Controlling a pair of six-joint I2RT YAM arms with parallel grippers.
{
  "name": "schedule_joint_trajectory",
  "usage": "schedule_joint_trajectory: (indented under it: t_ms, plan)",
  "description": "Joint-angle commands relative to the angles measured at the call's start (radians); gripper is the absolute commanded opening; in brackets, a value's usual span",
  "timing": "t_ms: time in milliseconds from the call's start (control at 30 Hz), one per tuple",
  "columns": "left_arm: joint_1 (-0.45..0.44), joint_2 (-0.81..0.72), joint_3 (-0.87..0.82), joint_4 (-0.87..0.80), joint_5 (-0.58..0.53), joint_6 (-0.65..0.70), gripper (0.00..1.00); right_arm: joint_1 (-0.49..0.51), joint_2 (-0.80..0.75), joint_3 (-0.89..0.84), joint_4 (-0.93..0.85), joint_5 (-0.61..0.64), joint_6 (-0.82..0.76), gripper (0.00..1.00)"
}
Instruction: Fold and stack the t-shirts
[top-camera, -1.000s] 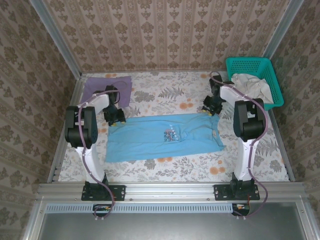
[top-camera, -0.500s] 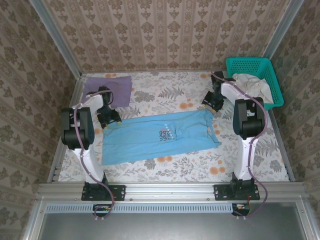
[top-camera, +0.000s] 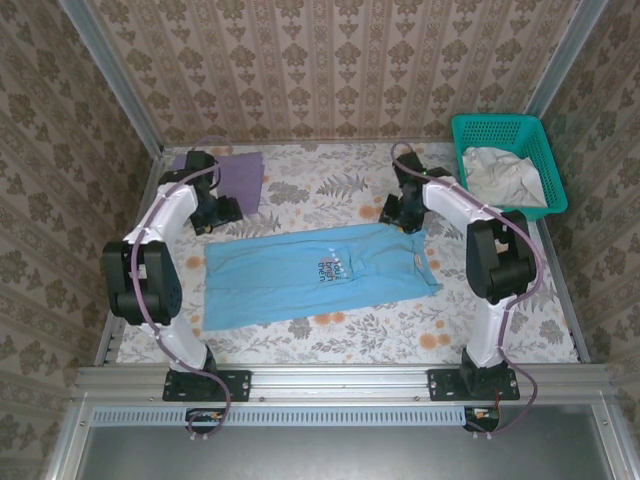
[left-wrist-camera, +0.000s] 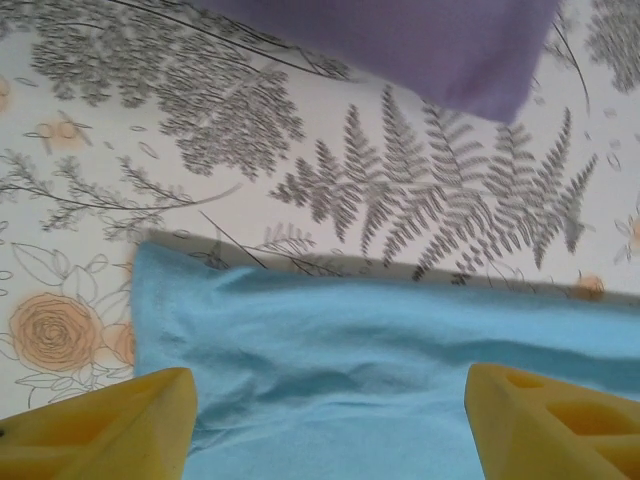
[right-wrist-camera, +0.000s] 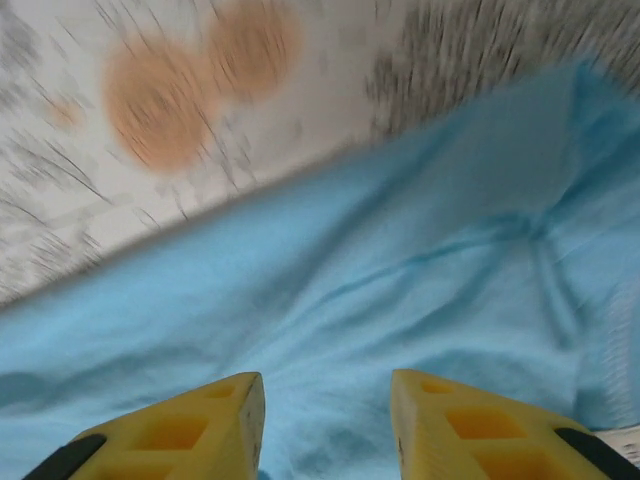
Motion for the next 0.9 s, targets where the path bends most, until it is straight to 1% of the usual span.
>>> schedule_joint_trajectory:
  t_ms: [0,100,233,333,400,500,600,700,767,867]
  plan:
    - [-0.047,-0.028,-0.061,-0.044,-0.036,0.081,0.70,-0.017,0.072,-0.027,-0.005,0.004,0.062,0.39]
    - [-0.054,-0.046,-0.117,-0.044,-0.032,0.075,0.66,-0.022,0.150,0.011,-0.010,0.015,0.076,0.39]
    - [-0.053,-0.068,-0.154,-0.051,-0.035,0.062,0.63,-0.046,0.251,0.105,-0.023,0.042,0.126,0.39]
    - [-0.055,-0.077,-0.163,-0.065,-0.027,0.063,0.62,-0.069,0.327,0.210,-0.029,0.046,0.162,0.39]
    - [-0.058,-0.075,-0.165,-0.073,0.012,0.080,0.61,-0.075,0.389,0.325,-0.070,0.060,0.176,0.39]
    - [-0.078,-0.066,-0.170,-0.090,0.070,0.120,0.60,-0.080,0.490,0.531,-0.137,0.083,0.173,0.39]
    - [-0.112,-0.057,-0.172,-0.109,0.110,0.172,0.59,-0.093,0.603,0.747,-0.162,0.073,0.177,0.42]
    - [-0.152,-0.041,-0.164,-0.138,0.114,0.195,0.59,-0.098,0.748,1.024,-0.194,0.061,0.173,0.50]
    - [-0.185,-0.028,-0.152,-0.161,0.099,0.203,0.58,-0.095,0.859,1.235,-0.197,0.019,0.170,0.54]
    - [-0.235,-0.008,-0.134,-0.188,0.098,0.213,0.58,-0.092,0.999,1.553,-0.203,-0.049,0.185,0.57]
